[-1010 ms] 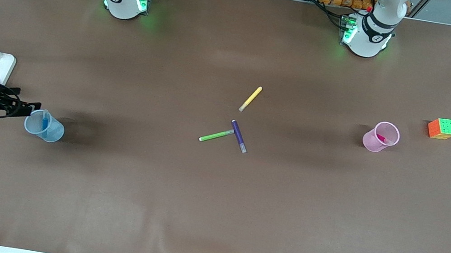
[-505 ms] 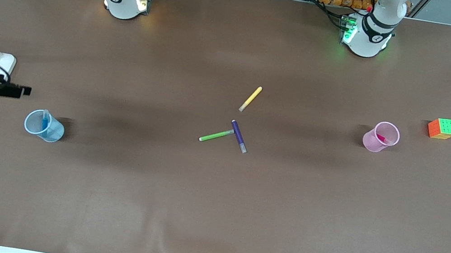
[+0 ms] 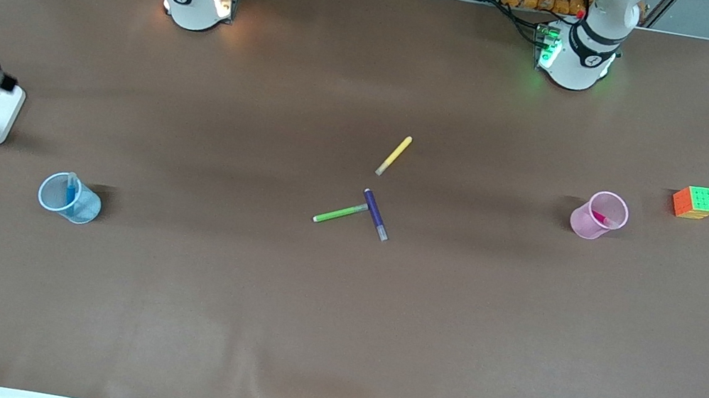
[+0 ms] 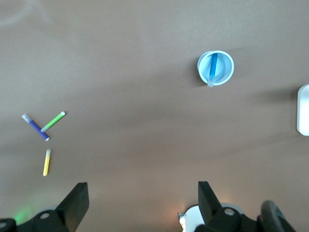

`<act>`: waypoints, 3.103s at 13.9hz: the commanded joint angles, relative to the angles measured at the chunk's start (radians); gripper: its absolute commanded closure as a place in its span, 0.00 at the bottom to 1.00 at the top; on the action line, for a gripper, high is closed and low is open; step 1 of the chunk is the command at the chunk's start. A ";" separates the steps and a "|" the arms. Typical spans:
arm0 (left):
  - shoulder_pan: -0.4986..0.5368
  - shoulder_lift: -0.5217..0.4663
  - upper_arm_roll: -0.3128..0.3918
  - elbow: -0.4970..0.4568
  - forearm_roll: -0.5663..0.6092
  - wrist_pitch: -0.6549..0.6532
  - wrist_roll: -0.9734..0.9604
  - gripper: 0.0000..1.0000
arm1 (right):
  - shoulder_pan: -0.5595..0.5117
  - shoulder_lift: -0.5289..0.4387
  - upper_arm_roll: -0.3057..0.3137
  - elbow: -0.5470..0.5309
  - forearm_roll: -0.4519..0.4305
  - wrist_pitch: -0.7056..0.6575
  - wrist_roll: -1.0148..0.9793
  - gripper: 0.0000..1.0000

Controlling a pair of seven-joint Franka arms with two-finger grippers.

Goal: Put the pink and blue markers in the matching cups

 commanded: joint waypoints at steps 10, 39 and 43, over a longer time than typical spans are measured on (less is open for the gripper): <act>0.002 0.008 -0.018 0.033 -0.004 -0.043 0.018 0.00 | 0.044 -0.330 0.008 -0.434 -0.200 0.219 -0.280 0.00; 0.005 -0.025 -0.063 0.071 0.035 -0.093 0.009 0.00 | 0.048 -0.394 0.006 -0.525 -0.217 0.270 -0.336 0.00; 0.010 -0.026 -0.060 0.073 0.035 -0.093 0.014 0.00 | 0.047 -0.393 0.006 -0.525 -0.216 0.270 -0.336 0.00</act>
